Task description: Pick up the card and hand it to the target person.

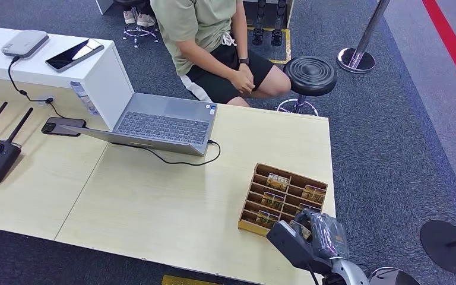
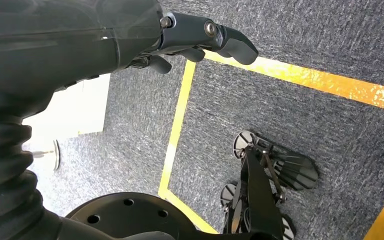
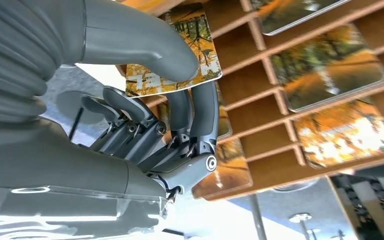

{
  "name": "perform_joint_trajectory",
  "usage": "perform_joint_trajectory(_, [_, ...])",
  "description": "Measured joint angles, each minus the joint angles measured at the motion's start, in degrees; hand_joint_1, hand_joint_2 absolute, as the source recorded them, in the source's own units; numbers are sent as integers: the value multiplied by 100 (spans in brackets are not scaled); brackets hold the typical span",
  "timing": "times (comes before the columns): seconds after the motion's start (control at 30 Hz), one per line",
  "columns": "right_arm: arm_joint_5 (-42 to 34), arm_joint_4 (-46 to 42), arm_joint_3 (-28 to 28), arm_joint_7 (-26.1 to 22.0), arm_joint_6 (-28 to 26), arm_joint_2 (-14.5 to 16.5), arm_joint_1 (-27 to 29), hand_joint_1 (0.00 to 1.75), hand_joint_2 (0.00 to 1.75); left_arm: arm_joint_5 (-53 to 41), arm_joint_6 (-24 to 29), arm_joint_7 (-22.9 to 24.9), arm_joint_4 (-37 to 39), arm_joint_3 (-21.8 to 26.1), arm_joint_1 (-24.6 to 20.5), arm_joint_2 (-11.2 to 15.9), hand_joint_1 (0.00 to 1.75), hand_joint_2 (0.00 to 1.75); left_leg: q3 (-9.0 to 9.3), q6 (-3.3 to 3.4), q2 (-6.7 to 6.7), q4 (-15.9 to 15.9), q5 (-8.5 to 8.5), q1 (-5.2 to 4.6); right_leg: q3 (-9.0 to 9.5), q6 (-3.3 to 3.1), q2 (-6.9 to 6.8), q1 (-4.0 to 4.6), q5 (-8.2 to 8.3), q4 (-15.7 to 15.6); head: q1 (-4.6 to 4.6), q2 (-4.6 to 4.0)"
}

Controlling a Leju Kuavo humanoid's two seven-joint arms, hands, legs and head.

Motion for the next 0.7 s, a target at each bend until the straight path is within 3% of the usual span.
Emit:
perform_joint_trajectory(0.33, [-502, -254, -56, -1095, -288, 355, -458, 175, 175, -185, -147, -2, 0, -100, -10, 0, 0, 175, 0, -1, 0, 0, 1, 1, 0, 0, 0, 0, 0, 1, 0, 0])
perform_joint_trajectory(0.57, [-798, -81, -155, -1527, -402, 721, -1071, 175, 175, -424, -230, 9, 0, -294, -43, -1, 0, 175, -2, -2, 0, 0, 2, 0, 0, 0, 0, 0, 0, 2, -1, 0])
perform_joint_trajectory(0.7, [-386, 462, -228, -1570, -717, 938, -1636, 175, 175, -649, -281, 110, 0, -484, -91, -10, 0, 175, -3, -2, -2, 0, 3, 0, 0, 0, -2, 0, 0, 2, 1, 0])
